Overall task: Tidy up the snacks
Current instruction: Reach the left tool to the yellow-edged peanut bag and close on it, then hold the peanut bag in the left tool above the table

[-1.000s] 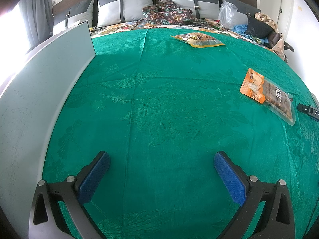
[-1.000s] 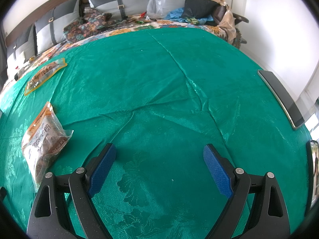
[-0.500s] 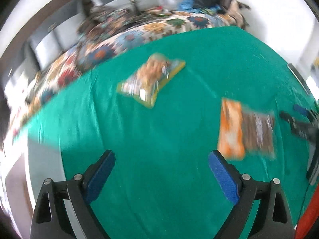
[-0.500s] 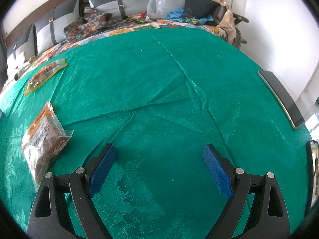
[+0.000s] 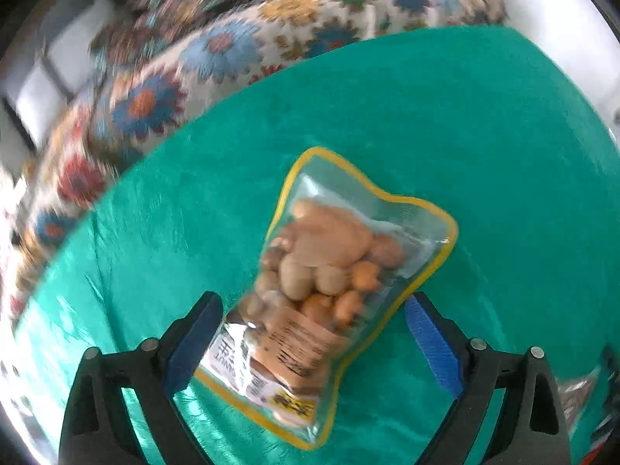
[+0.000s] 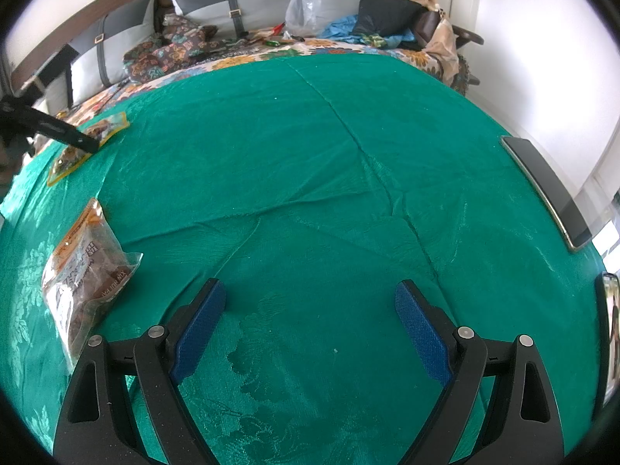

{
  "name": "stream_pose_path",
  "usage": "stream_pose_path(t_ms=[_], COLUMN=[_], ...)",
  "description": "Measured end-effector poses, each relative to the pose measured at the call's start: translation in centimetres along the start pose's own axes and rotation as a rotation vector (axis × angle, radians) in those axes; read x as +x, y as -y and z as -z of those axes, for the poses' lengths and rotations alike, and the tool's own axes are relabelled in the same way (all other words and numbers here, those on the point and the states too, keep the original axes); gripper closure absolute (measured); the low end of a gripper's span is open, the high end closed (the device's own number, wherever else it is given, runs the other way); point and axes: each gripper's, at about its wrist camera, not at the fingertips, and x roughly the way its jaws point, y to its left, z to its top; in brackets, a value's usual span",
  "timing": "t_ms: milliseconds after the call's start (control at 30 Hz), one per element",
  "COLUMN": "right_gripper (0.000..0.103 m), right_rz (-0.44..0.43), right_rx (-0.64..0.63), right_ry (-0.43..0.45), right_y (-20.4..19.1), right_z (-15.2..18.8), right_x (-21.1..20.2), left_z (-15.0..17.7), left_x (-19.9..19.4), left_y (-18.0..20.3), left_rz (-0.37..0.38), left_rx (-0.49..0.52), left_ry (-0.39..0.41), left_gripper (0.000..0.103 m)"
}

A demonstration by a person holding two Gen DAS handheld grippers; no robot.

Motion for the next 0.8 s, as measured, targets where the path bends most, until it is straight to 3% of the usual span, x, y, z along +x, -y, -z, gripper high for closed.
stream_pose_path(t_ms=[33,133,200,333,633,733,800], right_gripper=[0.011,0.011,0.011,0.011,0.011,0.011,0.011], right_rz=[0.000,0.000,0.000,0.001,0.002,0.003,0.003], right_rx=[0.000,0.000,0.000,0.000,0.001,0.001,0.001], right_ry=[0.000,0.000,0.000,0.000,0.000,0.000,0.000], right_y=[0.0,0.0,-0.1,-0.1,-0.1,-0.1,-0.1], right_z=[0.0,0.0,0.1,0.0,0.0,0.1,0.1], right_x=[0.0,-0.1,-0.1,-0.1,0.0,-0.1,-0.1], left_z=[0.2,1.2,3.0,8.3,28.8,33.3,35.4], left_x=[-0.2,-0.9,-1.6,-3.5,-9.5,-9.6,-9.8], left_y=[-0.7,-0.8,-0.2,0.1,0.3,1.7,2.0], left_rz=[0.036,0.053,0.012,0.001,-0.059,-0.089,-0.073], left_rx=[-0.045,-0.068,-0.050,-0.090,-0.333,-0.360,-0.417], left_ry=[0.020,0.056,0.069,0.062,0.096,0.109,0.178], left_gripper=[0.039,0.048,0.048,0.048,0.048,0.044,0.036])
